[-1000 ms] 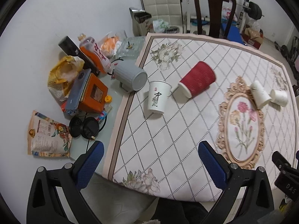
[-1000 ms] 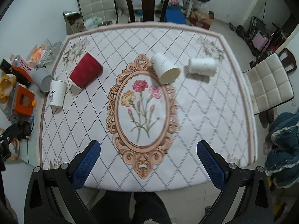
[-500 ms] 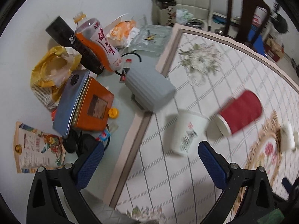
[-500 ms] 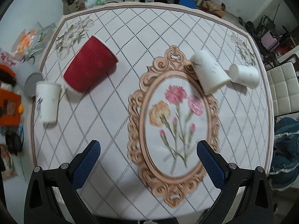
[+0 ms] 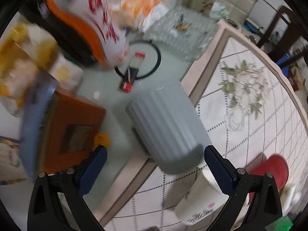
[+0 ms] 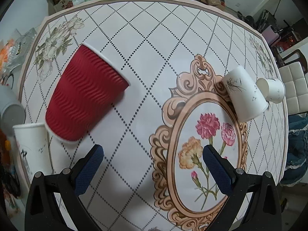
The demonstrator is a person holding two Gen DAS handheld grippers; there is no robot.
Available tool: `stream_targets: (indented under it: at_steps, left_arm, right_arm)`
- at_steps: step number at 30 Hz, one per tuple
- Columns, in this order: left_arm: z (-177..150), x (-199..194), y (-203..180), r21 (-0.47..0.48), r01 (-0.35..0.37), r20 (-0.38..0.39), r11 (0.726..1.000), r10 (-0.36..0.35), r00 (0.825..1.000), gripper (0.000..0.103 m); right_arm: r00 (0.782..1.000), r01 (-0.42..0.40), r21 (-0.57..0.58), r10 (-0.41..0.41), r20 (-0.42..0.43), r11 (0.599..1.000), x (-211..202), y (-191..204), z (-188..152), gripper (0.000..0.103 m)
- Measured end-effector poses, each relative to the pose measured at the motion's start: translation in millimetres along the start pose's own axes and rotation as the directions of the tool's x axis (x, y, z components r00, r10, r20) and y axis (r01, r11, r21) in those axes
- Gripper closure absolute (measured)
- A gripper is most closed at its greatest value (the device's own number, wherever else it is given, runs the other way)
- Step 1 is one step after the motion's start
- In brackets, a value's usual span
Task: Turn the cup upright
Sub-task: 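Reach the left gripper to the grey ribbed mug lying on its side and grasp it, then lift the grey mug upright with the left gripper and carry it over the flower oval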
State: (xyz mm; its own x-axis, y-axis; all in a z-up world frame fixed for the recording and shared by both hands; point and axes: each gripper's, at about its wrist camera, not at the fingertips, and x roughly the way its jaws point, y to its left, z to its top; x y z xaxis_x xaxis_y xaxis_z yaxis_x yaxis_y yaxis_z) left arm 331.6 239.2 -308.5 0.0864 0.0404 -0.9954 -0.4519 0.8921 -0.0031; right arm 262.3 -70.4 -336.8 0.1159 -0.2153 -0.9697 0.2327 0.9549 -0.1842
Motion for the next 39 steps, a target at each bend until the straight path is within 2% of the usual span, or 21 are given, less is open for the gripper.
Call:
stream_targets:
  at_steps: [3, 6, 8, 11, 14, 19, 25, 31, 39]
  left_arm:
    - [9.4, 18.5, 6.6, -0.065, 0.068, -0.064, 0.996, -0.072, 0.995, 0.001]
    - [15.6, 29.4, 8.2, -0.099, 0.122, -0.083, 0.988, -0.131, 0.988, 0.003]
    - [19.1, 35.2, 8.2, -0.112, 0.152, -0.102, 0.982, -0.163, 0.981, 0.009]
    - [24.6, 41.9, 8.0, -0.111, 0.152, -0.103, 0.982, -0.163, 0.981, 0.019]
    - [27.0, 45.9, 7.4, -0.075, 0.146, -0.09, 0.986, -0.153, 0.984, 0.021]
    - [28.2, 42.7, -3.6, 0.043, 0.095, -0.042, 0.995, -0.093, 0.995, 0.022]
    - [22.1, 19.1, -11.7, 0.138, 0.056, 0.041, 0.989, -0.062, 0.997, 0.022]
    - [18.7, -14.4, -14.1, 0.164, 0.047, 0.116, 0.985, -0.066, 0.991, 0.022]
    - [-3.1, -70.0, -24.3, 0.2, 0.075, 0.21, 0.977, -0.117, 0.971, 0.022]
  right_arm:
    - [1.0, 0.009, 0.009, -0.009, -0.005, 1.0, 6.3, 2.2, 5.5, 0.0]
    - [1.0, 0.018, 0.022, -0.017, -0.009, 1.0, 10.4, 1.4, 8.7, 0.0]
    - [1.0, 0.024, 0.031, -0.023, -0.01, 0.999, 12.0, -1.3, 11.4, 0.0]
    - [0.999, 0.035, 0.047, -0.035, -0.01, 0.998, 13.8, -6.3, 14.2, 0.0]
    - [0.999, 0.046, 0.062, -0.045, -0.01, 0.997, 15.7, -10.1, 17.8, 0.0]
    - [0.998, 0.062, 0.066, -0.062, 0.001, 0.996, 14.9, -10.4, 20.0, 0.0]
    - [0.997, 0.07, 0.082, -0.073, 0.029, 0.994, 2.5, -11.5, 11.0, 0.0]
    - [0.996, 0.065, 0.123, -0.073, 0.057, 0.99, -11.6, -29.4, 6.9, 0.0]
    - [0.992, 0.037, 0.159, -0.055, 0.111, 0.987, -38.4, -61.9, -1.3, 0.0]
